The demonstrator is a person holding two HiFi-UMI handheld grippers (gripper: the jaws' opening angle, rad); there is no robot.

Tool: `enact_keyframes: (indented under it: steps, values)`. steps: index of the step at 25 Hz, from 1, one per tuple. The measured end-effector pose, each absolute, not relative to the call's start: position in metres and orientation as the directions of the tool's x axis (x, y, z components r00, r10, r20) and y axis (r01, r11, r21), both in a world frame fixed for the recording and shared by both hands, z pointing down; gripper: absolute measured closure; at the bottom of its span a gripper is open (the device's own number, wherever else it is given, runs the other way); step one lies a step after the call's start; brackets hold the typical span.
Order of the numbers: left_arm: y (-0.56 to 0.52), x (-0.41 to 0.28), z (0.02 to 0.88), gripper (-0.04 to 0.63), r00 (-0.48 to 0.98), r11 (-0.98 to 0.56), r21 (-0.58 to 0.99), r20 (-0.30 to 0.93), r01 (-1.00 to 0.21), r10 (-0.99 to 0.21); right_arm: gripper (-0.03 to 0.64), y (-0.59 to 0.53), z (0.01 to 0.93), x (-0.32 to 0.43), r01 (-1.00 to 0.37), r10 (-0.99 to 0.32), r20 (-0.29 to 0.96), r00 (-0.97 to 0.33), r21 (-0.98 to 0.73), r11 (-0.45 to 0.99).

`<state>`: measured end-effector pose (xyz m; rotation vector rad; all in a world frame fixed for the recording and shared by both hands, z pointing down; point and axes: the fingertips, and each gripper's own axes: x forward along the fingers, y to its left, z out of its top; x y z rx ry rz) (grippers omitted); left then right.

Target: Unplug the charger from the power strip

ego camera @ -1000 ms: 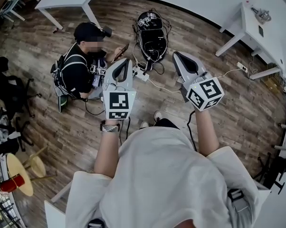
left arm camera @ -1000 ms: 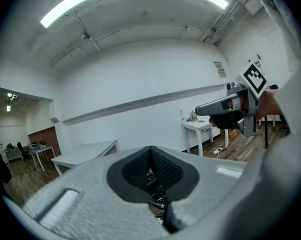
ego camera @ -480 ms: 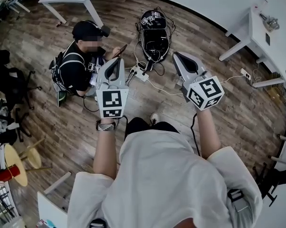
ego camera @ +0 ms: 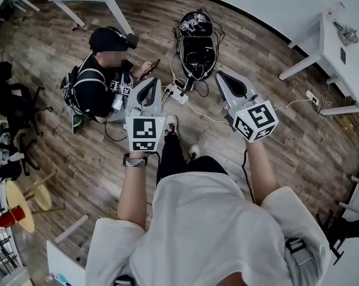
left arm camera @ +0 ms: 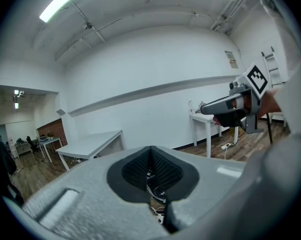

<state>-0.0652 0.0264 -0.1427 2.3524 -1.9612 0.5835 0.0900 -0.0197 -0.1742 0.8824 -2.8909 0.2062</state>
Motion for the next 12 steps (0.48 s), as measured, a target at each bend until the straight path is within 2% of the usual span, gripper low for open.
enact_keyframes:
  steps: [12]
  values:
    - [-0.028,-0.090,-0.077,0.591,0.145,-0.212,-0.193,0.314,-0.958,-0.938,0.615,-0.057,-0.114,0.062,-0.541,-0.530,0.132,-0.838,-0.072,0.838]
